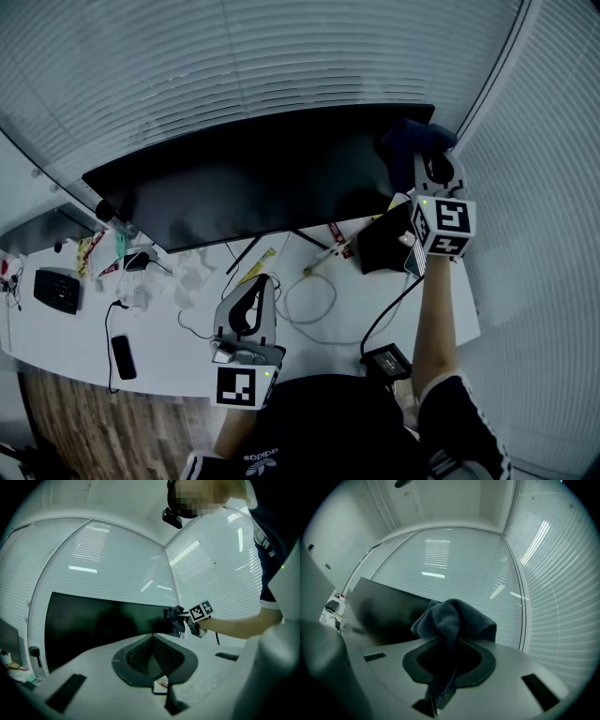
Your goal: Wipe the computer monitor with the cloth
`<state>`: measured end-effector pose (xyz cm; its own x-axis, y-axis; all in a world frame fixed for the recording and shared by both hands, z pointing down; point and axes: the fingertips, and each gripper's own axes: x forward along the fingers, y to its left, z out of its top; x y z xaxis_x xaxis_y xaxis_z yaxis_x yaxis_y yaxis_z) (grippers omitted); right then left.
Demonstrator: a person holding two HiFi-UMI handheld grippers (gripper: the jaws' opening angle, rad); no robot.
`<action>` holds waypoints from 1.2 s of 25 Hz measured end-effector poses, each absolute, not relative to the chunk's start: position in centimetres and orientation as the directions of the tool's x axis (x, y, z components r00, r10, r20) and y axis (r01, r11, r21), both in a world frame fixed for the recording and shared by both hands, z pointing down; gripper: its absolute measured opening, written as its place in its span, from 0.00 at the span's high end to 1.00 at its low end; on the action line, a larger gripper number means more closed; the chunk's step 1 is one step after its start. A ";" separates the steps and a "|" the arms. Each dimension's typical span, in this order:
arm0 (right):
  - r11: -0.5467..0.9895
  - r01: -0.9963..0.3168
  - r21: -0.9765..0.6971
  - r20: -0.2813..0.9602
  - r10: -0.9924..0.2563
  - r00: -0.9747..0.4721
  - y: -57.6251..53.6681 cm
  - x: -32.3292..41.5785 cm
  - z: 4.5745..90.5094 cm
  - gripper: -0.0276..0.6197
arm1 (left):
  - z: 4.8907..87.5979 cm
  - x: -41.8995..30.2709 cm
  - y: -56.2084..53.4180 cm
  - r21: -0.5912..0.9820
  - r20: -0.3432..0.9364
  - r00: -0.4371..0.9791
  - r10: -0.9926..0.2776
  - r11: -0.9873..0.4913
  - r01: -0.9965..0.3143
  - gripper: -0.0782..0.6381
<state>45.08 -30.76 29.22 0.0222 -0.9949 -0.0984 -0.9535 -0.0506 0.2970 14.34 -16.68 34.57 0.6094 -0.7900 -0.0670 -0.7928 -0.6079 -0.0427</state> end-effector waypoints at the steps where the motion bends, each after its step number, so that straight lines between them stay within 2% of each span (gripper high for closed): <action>1: -0.048 -0.953 0.300 -0.092 -0.995 0.021 -30.7 45.1 29.6 0.88 | 34.6 14.3 -16.7 -0.043 -0.066 0.608 -0.791 -0.607 -0.794 0.89; 30: 0.004 -0.946 0.324 0.081 -0.996 0.023 -30.7 45.5 43.3 0.89 | 36.1 14.5 -17.8 -0.032 -0.031 0.595 -0.803 -0.595 -0.803 0.88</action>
